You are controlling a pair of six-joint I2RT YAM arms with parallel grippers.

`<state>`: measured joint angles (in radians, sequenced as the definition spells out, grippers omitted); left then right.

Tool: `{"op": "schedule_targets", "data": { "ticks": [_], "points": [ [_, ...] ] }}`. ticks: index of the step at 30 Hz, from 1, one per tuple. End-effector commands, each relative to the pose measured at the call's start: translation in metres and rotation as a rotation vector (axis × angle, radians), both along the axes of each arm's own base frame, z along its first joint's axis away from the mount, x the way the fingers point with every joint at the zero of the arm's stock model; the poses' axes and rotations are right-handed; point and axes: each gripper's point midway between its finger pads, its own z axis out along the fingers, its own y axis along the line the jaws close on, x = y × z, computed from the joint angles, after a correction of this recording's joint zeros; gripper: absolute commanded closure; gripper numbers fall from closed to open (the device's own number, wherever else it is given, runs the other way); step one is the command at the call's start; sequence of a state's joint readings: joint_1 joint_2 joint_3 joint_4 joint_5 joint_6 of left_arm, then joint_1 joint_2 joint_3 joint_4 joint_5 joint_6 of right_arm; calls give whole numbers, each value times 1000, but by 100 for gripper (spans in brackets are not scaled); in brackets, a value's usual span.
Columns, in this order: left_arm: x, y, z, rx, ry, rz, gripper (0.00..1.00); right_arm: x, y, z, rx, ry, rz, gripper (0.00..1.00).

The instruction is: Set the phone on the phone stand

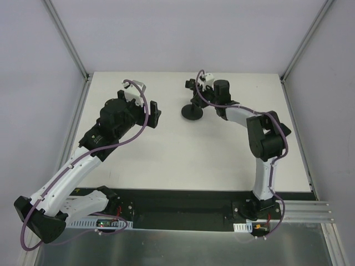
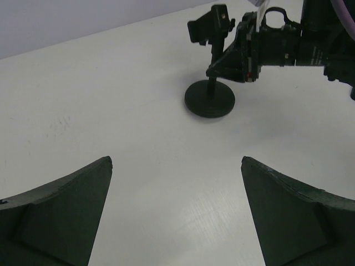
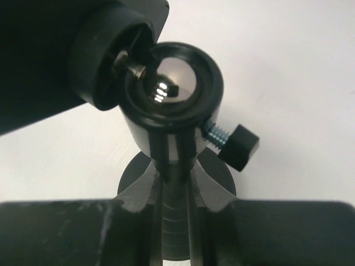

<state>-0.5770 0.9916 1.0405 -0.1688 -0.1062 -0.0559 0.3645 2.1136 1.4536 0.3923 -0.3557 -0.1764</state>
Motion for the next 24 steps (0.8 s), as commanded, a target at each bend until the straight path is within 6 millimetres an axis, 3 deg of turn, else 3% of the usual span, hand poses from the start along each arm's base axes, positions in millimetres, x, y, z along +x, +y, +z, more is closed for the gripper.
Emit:
{"op": "schedule_targets", "data": {
  "ticks": [1, 2, 3, 5, 6, 7, 9, 11, 15, 17, 20, 21, 23, 24],
  "points": [
    [-8, -11, 20, -86, -31, -45, 1, -80, 33, 49, -26, -147, 298, 99],
    [-7, -11, 21, -88, -33, -45, 1, -93, 34, 58, -46, -173, 316, 99],
    [-7, -11, 19, -90, -29, -41, 1, -113, 36, 38, -81, -145, 346, 99],
    [-6, -12, 16, -87, -22, -42, 1, -131, 37, 44, -83, -179, 356, 98],
    [-7, -13, 18, -93, -24, -46, 1, -150, 40, 27, -101, -151, 377, 98],
    [-7, -13, 17, -96, -22, -47, 1, -154, 40, 32, -108, -176, 364, 94],
    [-8, -17, 16, -108, -12, -67, 2, -171, 45, 25, -129, -176, 374, 87],
    [-8, -21, 14, -112, -2, -80, 4, -181, 38, 14, -157, -169, 341, 84],
    [-8, -24, 10, -115, 13, -90, 5, -191, 28, 9, -167, -140, 263, 55],
    [-8, -24, 11, -116, 10, -89, 5, -194, 17, 10, -193, -103, 191, 45],
    [-8, -22, 14, -119, 3, -84, 4, -212, 11, 14, -202, -38, 115, 1],
    [-9, -21, 14, -116, 1, -82, 4, -224, 6, 6, -232, 30, 113, 3],
    [-10, -19, 18, -120, -11, -79, 4, -237, 2, 17, -240, 62, 77, 4],
    [-10, -18, 19, -118, -14, -76, 4, -251, -5, 9, -251, 147, 53, 4]
  ]
}}
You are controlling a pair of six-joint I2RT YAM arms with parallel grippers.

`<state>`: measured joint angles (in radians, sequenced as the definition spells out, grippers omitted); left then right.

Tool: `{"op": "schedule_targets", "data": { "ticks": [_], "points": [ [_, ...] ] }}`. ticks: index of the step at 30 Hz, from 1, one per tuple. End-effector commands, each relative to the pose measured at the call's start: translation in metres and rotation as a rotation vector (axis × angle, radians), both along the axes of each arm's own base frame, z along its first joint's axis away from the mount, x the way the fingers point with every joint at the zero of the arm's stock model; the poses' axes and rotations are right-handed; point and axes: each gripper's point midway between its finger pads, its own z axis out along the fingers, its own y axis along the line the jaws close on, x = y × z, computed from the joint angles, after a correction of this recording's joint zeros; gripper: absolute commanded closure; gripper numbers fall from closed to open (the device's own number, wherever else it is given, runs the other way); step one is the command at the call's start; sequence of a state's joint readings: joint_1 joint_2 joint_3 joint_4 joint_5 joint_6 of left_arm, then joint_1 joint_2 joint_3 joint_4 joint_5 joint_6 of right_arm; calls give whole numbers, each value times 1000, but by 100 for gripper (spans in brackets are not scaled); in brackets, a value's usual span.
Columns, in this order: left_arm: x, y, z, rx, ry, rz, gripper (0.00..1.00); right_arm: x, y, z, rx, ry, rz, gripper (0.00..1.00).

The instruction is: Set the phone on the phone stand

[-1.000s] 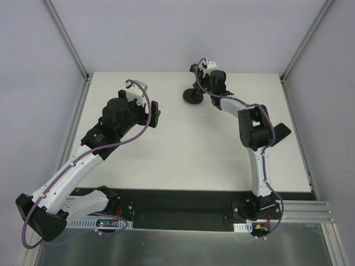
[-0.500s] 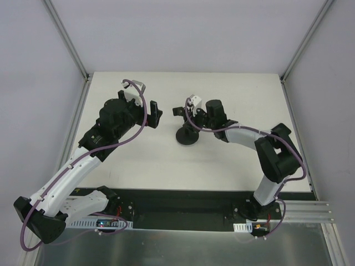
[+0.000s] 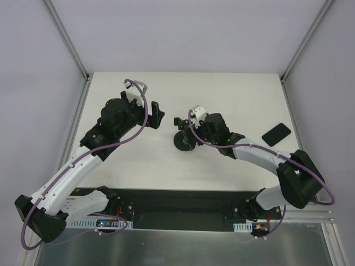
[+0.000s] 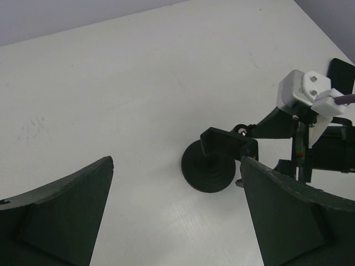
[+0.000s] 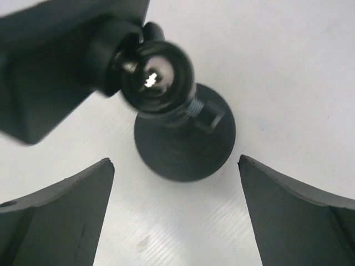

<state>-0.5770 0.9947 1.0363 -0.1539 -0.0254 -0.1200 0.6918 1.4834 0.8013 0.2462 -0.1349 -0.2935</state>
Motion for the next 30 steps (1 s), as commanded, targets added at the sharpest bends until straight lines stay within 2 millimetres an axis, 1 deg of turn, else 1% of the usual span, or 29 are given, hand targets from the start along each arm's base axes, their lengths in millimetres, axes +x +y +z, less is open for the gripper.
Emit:
{"op": "schedule_targets", "data": {
  "ticks": [1, 2, 3, 4, 6, 7, 8, 9, 10, 12, 13, 14, 15, 16, 17, 18, 19, 20, 21, 22, 23, 24, 26, 27, 30],
  "points": [
    [-3, -2, 20, -42, -53, -9, 4, -31, -24, 23, -16, 120, -198, 4],
    [-2, 0, 19, -35, -53, 3, 4, -39, -26, 23, -10, 160, -220, 4],
    [-1, 2, 18, -28, -50, 11, 4, -52, -26, 21, 17, 229, -243, 4],
    [-1, 3, 20, -28, -54, 17, 4, -69, -22, 29, 61, 274, -210, 4],
    [0, 4, 17, -16, -40, 26, 4, -85, -18, 32, 142, 352, -243, 4],
    [0, 4, 19, -17, -39, 25, 4, -91, -13, 46, 269, 436, -311, 4],
    [-1, 3, 20, -19, -39, 22, 4, -94, -9, 52, 343, 495, -355, 4],
    [-2, 3, 21, -19, -41, 17, 4, -93, -3, 65, 432, 527, -377, 4],
    [-1, 3, 20, -17, -41, 18, 4, -96, 3, 80, 559, 626, -444, 4],
    [0, 6, 19, -7, -43, 34, 4, -89, 10, 99, 699, 685, -504, 4],
    [1, 7, 20, -4, -47, 38, 3, -84, 11, 105, 799, 770, -602, 4],
    [1, 8, 21, -4, -49, 43, 4, -79, 10, 106, 843, 808, -660, 4],
    [1, 8, 21, -5, -48, 42, 3, -70, 8, 103, 895, 835, -749, 3],
    [0, 8, 22, -10, -50, 38, 4, -66, 11, 104, 945, 868, -782, 1],
    [-2, 7, 22, -14, -48, 34, 4, -61, 12, 105, 1026, 938, -850, 4],
    [-2, 7, 21, -14, -46, 31, 3, -55, 17, 116, 1095, 932, -836, 8],
    [-2, 7, 22, -16, -48, 33, 3, -47, 17, 114, 1117, 919, -868, 9],
    [-1, 7, 21, -15, -45, 35, 3, -42, 21, 126, 1150, 924, -870, 9],
    [-1, 8, 19, -11, -43, 37, 4, -37, 22, 129, 1153, 912, -879, 9],
    [0, 8, 19, -9, -42, 42, 3, -33, 26, 126, 1140, 907, -890, 9],
    [1, 8, 17, -3, -40, 44, 3, -31, 30, 131, 1144, 910, -886, 9],
    [1, 8, 17, -1, -40, 43, 3, -27, 32, 132, 1172, 928, -893, 9],
    [2, 9, 16, 4, -41, 52, 3, -22, 39, 129, 1192, 950, -892, 10],
    [3, 10, 16, 6, -42, 56, 3, -20, 45, 127, 1203, 985, -904, 12],
    [3, 10, 13, 13, -37, 57, 3, -18, 53, 123, 1222, 1015, -921, 14]
  ]
}}
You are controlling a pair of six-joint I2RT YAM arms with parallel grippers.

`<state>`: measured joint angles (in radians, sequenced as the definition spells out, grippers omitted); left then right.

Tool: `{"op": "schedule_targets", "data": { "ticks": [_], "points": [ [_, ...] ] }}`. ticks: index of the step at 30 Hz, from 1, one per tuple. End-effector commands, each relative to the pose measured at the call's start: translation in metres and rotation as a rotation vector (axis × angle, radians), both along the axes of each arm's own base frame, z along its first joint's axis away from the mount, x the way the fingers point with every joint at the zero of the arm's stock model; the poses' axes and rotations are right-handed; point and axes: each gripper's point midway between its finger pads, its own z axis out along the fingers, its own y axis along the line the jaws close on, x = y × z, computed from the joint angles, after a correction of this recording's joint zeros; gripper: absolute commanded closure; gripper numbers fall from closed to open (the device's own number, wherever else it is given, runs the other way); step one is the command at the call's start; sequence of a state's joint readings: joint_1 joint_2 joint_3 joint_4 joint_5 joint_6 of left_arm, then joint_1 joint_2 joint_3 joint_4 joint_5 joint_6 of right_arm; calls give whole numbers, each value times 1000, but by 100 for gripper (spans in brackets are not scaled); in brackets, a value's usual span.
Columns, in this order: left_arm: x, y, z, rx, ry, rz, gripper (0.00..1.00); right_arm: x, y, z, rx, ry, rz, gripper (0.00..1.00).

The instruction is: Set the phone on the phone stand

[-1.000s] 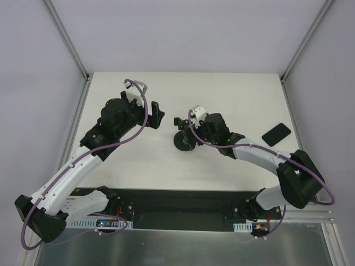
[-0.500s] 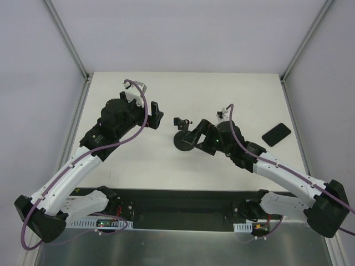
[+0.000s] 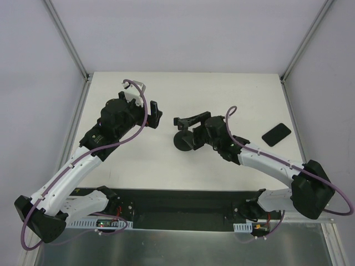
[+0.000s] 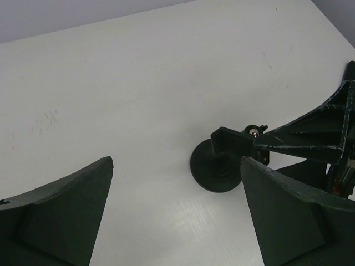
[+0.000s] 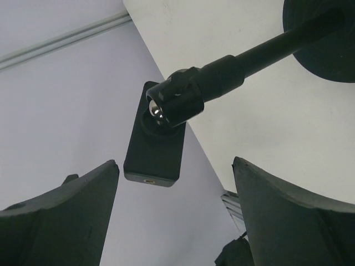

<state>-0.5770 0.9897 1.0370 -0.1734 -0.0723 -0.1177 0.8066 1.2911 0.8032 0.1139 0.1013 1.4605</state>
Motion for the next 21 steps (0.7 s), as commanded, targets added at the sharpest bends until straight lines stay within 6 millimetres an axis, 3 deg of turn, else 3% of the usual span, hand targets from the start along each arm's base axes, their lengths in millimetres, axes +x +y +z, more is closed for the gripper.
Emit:
{"op": "schedule_targets", "data": {
  "ticks": [1, 16, 19, 21],
  "points": [
    [2, 1, 15, -5, -40, 12, 3, 15, 18, 32, 161, 10, -71, 15],
    [2, -1, 13, -3, -32, 4, 4, 25, 18, 20, 174, 27, -127, 56],
    [3, -2, 12, 0, -30, 1, 4, 25, 16, 12, 171, 24, -130, 68],
    [3, -3, 12, -1, -30, -2, 3, 24, 15, 4, 163, 15, -127, 84]
  ]
}}
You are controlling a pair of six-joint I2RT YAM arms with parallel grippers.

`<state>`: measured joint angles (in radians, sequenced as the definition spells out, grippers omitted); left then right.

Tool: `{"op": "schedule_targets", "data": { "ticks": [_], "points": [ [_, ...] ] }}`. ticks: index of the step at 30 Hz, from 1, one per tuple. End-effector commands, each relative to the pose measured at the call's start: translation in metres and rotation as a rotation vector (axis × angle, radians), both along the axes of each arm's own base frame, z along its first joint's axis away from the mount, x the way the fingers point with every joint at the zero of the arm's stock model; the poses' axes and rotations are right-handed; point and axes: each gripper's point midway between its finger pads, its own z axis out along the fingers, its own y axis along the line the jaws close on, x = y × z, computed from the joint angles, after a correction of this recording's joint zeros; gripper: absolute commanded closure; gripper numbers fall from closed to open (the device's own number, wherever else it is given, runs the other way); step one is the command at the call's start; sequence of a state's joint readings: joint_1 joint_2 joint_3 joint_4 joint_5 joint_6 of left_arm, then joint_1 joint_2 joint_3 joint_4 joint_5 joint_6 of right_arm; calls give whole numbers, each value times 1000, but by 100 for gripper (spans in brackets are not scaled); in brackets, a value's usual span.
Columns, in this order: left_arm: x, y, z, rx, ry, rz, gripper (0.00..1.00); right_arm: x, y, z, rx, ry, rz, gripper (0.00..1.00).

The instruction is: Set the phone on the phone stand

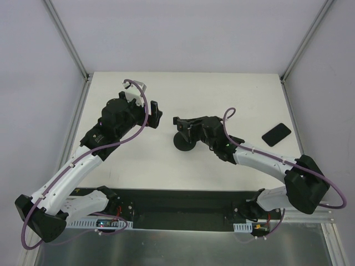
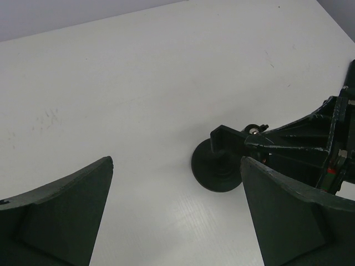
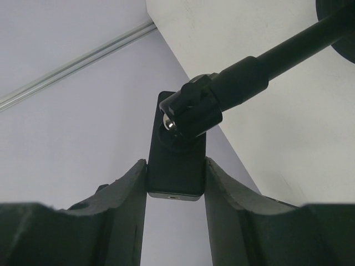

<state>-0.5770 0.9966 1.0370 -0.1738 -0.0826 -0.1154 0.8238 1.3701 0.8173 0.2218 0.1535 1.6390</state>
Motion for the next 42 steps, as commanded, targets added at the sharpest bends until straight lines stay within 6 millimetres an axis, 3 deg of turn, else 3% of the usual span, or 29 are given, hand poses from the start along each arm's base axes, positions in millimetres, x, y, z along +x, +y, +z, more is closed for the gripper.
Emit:
{"op": "schedule_targets", "data": {
  "ticks": [1, 2, 7, 14, 18, 19, 23, 36, 42],
  "points": [
    [1, -4, 13, -10, -31, -13, 3, 4, 0, -3, 20, -41, -18, 89],
    [1, -5, 13, -10, -29, -16, 3, 5, 0, -2, 25, -60, -13, 99],
    [1, -3, 14, -9, -33, -12, 4, -7, -4, -35, -64, -86, 87, 99],
    [1, -6, 12, -9, -24, -18, 4, 1, -5, -60, -101, -172, 208, 99],
    [1, -8, 9, -9, -15, -30, 3, 2, 4, -65, -52, -199, 273, 99],
    [1, -8, 9, -8, -16, -30, 3, 5, 6, -58, -26, -234, 275, 99],
    [2, -8, 8, -4, -13, -28, 3, 5, 10, -68, -21, -241, 299, 99],
    [2, -11, 6, -5, -5, -42, 3, -1, -9, -93, -134, -363, 428, 99],
    [3, -12, 3, -1, 3, -45, 3, 1, -9, -89, -92, -426, 502, 99]
  ]
}}
